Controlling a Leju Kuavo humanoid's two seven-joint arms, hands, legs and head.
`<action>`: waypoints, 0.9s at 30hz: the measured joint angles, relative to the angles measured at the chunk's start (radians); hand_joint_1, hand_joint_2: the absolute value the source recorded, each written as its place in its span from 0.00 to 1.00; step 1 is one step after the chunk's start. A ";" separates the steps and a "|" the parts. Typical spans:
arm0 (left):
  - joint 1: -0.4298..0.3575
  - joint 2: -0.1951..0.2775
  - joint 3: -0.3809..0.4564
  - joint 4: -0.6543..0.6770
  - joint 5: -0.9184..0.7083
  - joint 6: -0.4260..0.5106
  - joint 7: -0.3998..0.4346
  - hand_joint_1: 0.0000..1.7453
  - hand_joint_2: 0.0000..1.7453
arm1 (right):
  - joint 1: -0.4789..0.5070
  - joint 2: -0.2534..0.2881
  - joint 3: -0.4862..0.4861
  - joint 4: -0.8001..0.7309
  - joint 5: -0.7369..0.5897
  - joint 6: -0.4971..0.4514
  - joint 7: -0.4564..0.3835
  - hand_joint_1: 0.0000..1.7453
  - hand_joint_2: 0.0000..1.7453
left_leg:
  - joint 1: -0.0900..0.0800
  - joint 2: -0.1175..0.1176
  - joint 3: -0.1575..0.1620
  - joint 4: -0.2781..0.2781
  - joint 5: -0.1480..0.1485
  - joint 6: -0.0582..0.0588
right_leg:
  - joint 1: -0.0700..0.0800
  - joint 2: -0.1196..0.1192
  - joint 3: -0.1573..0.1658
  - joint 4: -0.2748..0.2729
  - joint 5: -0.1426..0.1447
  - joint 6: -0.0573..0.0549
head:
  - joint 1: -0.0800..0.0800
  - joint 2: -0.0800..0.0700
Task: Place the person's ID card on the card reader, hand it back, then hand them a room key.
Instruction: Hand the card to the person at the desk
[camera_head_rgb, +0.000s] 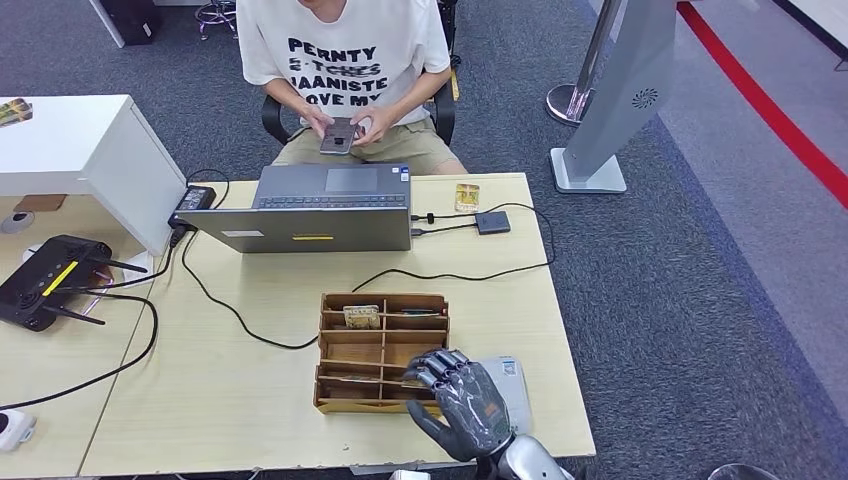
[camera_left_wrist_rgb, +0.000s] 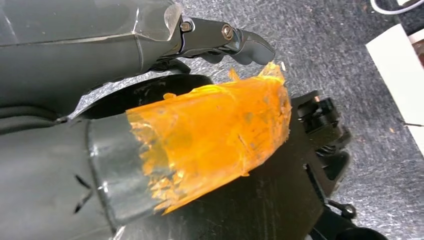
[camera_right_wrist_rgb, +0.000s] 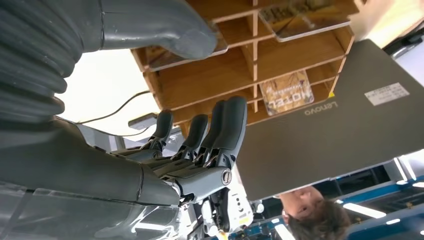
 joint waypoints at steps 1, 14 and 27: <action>-0.003 0.000 0.000 0.000 -0.001 -0.001 0.001 0.00 0.00 | -0.003 0.005 0.003 0.007 0.003 0.000 0.001 0.47 1.00 | 0.000 0.000 0.000 0.000 0.000 0.000 | 0.000 0.000 0.000 0.000 0.000 0.000 | 0.000 0.000; -0.023 -0.020 0.000 -0.003 -0.003 0.014 0.019 0.00 0.00 | -0.034 0.034 0.024 0.056 0.019 0.006 0.030 0.51 1.00 | 0.000 0.000 0.000 0.000 0.000 0.000 | 0.000 0.000 0.000 0.000 0.000 0.000 | 0.000 0.000; -0.023 -0.016 0.000 -0.003 -0.014 -0.003 0.017 0.00 0.00 | -0.041 0.036 0.027 0.117 0.049 -0.009 0.062 0.56 1.00 | 0.000 0.000 0.000 0.000 0.000 0.000 | 0.000 0.000 0.000 0.000 0.000 0.000 | 0.000 0.000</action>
